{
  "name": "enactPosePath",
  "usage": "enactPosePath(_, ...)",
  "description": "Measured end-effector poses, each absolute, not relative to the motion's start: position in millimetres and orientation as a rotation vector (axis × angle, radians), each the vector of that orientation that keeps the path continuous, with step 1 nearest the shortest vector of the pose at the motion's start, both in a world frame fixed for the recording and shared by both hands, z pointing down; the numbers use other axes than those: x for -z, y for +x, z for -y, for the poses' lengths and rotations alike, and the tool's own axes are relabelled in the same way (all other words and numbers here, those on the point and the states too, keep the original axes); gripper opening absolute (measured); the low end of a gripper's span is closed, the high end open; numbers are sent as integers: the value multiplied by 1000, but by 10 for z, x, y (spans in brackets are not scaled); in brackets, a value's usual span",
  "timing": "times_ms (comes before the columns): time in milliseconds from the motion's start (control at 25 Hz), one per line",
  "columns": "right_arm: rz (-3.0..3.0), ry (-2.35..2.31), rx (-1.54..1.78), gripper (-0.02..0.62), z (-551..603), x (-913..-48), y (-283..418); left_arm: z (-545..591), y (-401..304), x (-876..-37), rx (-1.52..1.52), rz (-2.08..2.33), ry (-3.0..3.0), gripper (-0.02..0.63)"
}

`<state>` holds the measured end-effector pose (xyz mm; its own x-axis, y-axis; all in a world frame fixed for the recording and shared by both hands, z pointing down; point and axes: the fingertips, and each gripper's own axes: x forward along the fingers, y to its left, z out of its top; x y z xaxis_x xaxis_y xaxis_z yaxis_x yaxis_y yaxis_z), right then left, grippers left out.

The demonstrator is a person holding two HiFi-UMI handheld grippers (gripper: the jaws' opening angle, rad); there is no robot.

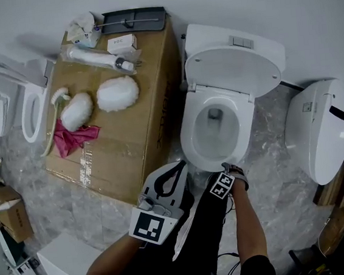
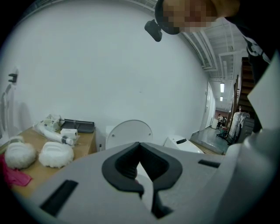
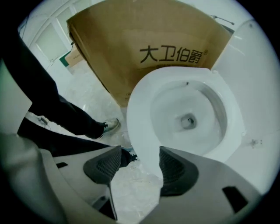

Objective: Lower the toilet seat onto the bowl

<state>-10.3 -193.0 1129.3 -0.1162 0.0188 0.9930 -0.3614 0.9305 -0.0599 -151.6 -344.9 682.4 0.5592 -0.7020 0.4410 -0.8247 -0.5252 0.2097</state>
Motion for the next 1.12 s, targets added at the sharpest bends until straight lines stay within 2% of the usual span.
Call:
enactPosePath(160,1819,613,-558,264,2262,-10362,-251,3468,-1588,-6399,-331,1279,2435,5)
enactPosePath(360,2011,1241,-673,73,2822,-8383,-122,3351,-1599,-5680,-267,1293,2470,5)
enactPosePath(480,2126,1533,-617,29,3008,-6999,-86,3248,-1645,-5133,-189,1300,2528,5)
enactPosePath(640,2256,1792,-535,28,3034,-5402,25,3054,-1665,-4501,-127,1323,2588,5)
enactPosePath(800,2356,1938,-428,28,2810,-4382,161,2762,-1613,-4043,-85,1344,2637,5)
enactPosePath(960,2418,1996,-325,28,2536,-3837,203,2532,-1533,-3786,-82,1356,2652,5)
enactPosePath(1120,2432,2002,-292,28,2285,-3708,168,2362,-1519,-3722,-70,1403,2638,5)
